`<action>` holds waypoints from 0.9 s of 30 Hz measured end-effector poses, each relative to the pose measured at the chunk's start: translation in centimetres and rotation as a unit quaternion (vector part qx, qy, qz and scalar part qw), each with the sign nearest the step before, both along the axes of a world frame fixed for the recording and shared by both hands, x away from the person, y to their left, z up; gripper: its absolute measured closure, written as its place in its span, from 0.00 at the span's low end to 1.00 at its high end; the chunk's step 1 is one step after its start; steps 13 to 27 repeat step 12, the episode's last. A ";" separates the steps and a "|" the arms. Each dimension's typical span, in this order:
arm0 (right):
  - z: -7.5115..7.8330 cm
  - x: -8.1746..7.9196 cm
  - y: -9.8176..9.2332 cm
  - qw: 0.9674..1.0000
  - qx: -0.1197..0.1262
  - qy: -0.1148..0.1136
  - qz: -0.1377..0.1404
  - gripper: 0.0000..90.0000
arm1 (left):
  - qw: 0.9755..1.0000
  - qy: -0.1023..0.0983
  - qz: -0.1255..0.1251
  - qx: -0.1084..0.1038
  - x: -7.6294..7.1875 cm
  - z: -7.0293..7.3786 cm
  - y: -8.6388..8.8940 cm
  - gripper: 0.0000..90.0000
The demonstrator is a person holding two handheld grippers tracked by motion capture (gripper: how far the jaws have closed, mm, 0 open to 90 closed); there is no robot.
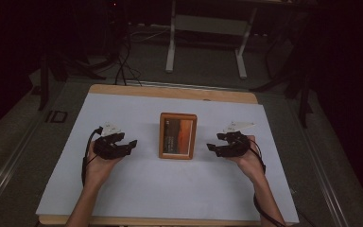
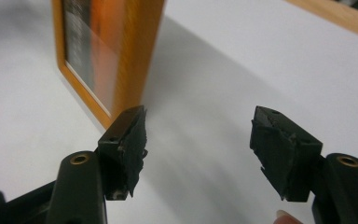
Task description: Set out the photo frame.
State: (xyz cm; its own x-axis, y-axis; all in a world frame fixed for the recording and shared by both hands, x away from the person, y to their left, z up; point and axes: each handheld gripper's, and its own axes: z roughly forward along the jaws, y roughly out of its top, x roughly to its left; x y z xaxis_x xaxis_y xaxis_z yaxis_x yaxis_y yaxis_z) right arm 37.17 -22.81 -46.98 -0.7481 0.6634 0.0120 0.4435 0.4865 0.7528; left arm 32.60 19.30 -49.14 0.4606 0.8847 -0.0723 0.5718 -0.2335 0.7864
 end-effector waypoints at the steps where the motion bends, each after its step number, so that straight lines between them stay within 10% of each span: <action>1: -0.2 -0.1 -0.3 1.000 -0.004 0.003 -0.005 0.38 | 1.000 0.004 0.004 0.005 0.0 -0.2 0.1 0.43; 12: -2.6 -1.1 -4.1 0.997 -0.022 0.017 -0.066 0.35 | 0.996 0.041 0.070 0.041 0.6 -3.6 0.8 0.40; 27: -2.6 -1.1 -4.1 0.997 -0.022 0.017 -0.066 0.35 | 0.996 0.041 0.070 0.041 0.6 -3.6 0.8 0.40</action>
